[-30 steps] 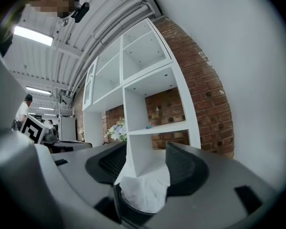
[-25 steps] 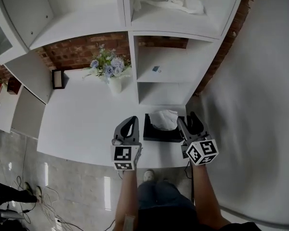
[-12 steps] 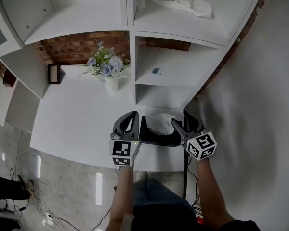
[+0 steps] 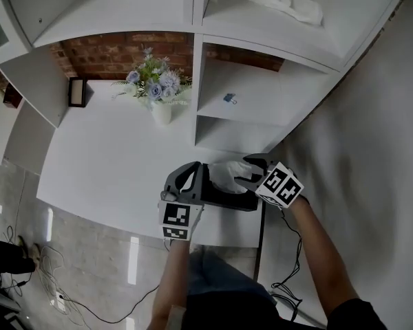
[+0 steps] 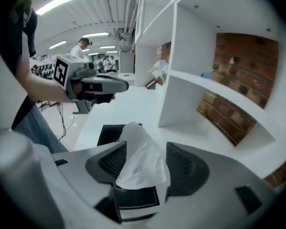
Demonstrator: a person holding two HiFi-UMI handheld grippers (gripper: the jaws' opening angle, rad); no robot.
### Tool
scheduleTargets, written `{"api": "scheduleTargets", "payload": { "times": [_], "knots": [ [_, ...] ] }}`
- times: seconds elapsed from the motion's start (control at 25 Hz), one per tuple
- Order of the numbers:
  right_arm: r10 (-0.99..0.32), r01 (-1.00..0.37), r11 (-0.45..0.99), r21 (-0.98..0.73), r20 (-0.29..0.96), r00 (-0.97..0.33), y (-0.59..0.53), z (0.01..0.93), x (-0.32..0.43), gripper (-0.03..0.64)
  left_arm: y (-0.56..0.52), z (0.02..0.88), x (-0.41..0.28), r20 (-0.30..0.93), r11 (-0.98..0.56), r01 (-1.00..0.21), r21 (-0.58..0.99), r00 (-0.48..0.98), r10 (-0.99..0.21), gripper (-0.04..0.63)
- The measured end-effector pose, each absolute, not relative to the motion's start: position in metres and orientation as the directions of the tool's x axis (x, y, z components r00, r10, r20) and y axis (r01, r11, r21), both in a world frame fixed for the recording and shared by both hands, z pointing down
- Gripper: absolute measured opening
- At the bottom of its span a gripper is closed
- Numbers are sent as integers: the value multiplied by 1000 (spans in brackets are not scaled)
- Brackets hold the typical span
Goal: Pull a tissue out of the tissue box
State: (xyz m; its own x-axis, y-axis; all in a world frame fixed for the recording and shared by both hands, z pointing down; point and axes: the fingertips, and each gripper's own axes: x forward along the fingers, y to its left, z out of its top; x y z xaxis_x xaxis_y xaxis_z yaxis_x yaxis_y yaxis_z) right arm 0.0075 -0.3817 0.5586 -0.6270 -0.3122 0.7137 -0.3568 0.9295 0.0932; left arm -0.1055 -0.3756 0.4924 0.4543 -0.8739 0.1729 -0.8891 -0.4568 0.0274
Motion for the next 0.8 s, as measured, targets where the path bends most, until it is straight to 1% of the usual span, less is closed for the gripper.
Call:
{"api": "scheduleTargets", "payload": {
  "times": [0.16,0.28,0.52,0.64,0.8],
  "knots": [
    [-169,-214,975,59,822,-544,-373,584,-3,241,-373,498,-102,185,-462,-886,26,459,-869,9],
    [-125,-141,988,65,873,-472,-370,597,-7,242,-371,499,-100,190,-465,-885,24,460,-867,9],
    [-133,-85,990,108,909,-394,-366,612,-8,237,-369,501,-99,196,-461,-887,26,456,-868,9],
    [-156,-73,988,139,912,-380,-365,615,-7,184,-369,501,-100,198,-457,-889,25,452,-870,9],
    [-174,-71,985,159,905,-387,-364,612,-8,137,-369,503,-103,204,-451,-892,26,447,-871,9]
  ]
}}
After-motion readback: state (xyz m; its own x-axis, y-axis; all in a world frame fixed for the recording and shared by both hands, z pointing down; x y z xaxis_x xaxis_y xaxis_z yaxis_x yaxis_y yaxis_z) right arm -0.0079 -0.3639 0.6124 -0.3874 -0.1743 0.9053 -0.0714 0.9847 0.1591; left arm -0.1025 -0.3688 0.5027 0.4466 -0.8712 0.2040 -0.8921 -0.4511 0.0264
